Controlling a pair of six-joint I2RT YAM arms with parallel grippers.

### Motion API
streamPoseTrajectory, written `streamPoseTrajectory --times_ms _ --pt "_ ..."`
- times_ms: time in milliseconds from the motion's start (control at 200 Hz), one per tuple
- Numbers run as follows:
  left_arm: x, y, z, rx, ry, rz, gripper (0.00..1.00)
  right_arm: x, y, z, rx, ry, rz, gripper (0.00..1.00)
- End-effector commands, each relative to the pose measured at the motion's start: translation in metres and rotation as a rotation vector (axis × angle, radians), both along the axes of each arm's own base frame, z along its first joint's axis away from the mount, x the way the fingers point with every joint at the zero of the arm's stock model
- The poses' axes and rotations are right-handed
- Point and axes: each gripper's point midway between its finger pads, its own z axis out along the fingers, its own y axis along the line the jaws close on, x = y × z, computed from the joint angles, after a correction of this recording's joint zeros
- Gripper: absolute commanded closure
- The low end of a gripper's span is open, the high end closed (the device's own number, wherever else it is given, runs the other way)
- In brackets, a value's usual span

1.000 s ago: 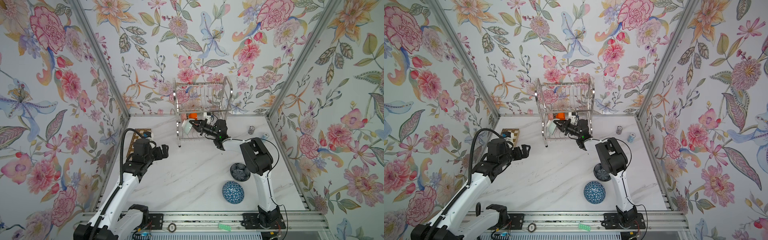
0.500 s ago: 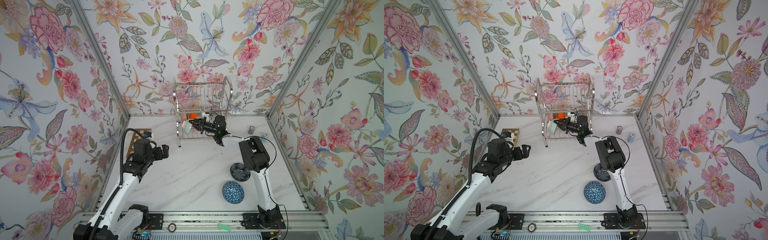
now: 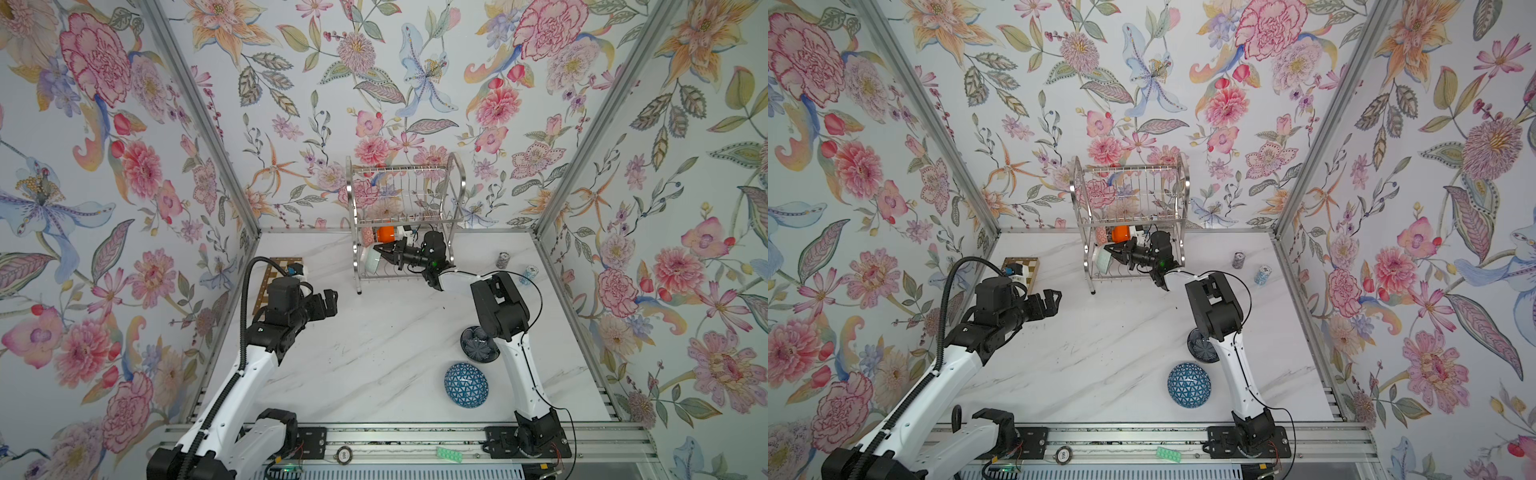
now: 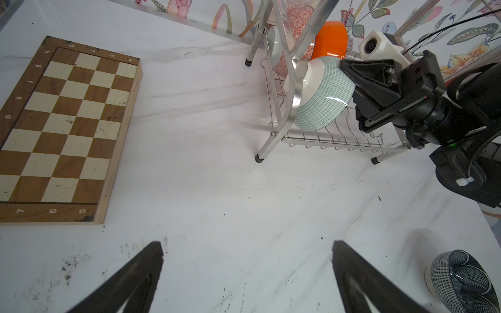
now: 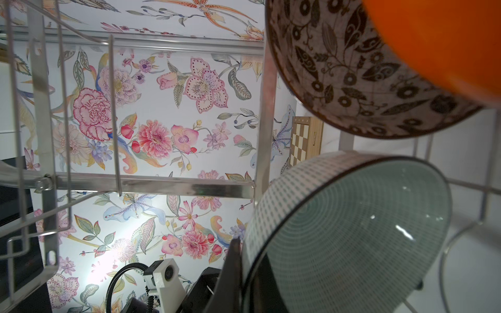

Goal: Load bowls into a dish rack
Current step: Place the bowl in the dish rack.

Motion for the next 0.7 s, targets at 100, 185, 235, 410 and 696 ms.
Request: streamPoseTrajectory --times_ms 100,185,235,410,696 --pt "-0.002 -0.003 -0.007 0.011 0.018 -0.014 0.01 -0.004 0.009 0.0 -0.053 -0.061 0.06 1.0" --pt "-0.002 -0.003 -0.007 0.012 0.02 -0.015 0.01 -0.003 0.007 -0.009 -0.093 -0.055 0.06 1.0" --pt "-0.002 -0.003 -0.007 0.011 0.018 -0.015 0.01 -0.003 0.005 -0.014 -0.134 -0.058 0.059 1.0" --pt "-0.002 -0.003 -0.007 0.011 0.018 -0.015 0.01 -0.006 0.004 -0.025 -0.257 -0.09 0.061 0.91" --pt "-0.002 -0.003 -0.008 0.012 0.021 -0.014 0.01 -0.01 0.008 -0.044 -0.426 -0.137 0.073 0.85"
